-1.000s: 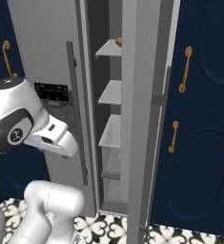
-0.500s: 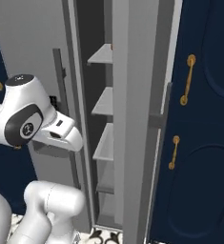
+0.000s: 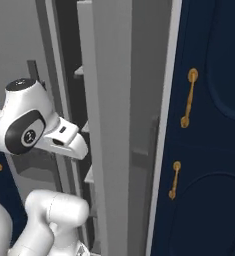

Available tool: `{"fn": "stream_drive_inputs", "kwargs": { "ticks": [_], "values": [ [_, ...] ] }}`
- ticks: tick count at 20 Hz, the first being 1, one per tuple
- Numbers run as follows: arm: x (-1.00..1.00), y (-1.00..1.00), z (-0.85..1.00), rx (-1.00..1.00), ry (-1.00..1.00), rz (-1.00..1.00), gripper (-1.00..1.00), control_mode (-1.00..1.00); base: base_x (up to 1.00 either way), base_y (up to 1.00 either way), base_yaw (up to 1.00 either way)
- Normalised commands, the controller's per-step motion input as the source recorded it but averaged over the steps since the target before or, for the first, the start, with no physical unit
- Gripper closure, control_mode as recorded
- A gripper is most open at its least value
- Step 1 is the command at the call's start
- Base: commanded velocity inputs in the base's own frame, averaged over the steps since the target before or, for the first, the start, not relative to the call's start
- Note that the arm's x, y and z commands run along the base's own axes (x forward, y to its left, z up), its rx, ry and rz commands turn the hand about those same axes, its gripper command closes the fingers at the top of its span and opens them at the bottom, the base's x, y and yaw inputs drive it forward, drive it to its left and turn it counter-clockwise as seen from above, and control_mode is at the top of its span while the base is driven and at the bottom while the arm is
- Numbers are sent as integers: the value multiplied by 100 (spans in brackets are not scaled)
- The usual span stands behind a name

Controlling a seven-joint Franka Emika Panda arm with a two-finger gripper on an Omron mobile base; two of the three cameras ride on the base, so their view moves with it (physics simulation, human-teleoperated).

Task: Grab a lemon wedge from the fridge and one ice cube from the ice bowl, and put them in the glass of lemonade.

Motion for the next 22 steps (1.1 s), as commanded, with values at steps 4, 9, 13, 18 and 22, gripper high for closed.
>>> {"fn": "stream_drive_inputs", "kwargs": {
  "ticks": [4,9,13,18,22],
  "values": [
    [0,0,0,0,0,0,-100,100,67,-47,7],
    [0,0,0,0,0,0,-100,100,40,-69,12],
    [0,0,0,0,0,0,-100,100,14,-26,9],
    [68,22,0,-5,-21,22,-100,-100,0,0,0],
    [99,21,0,-6,-24,13,-100,-100,0,0,0]
  ]
}}
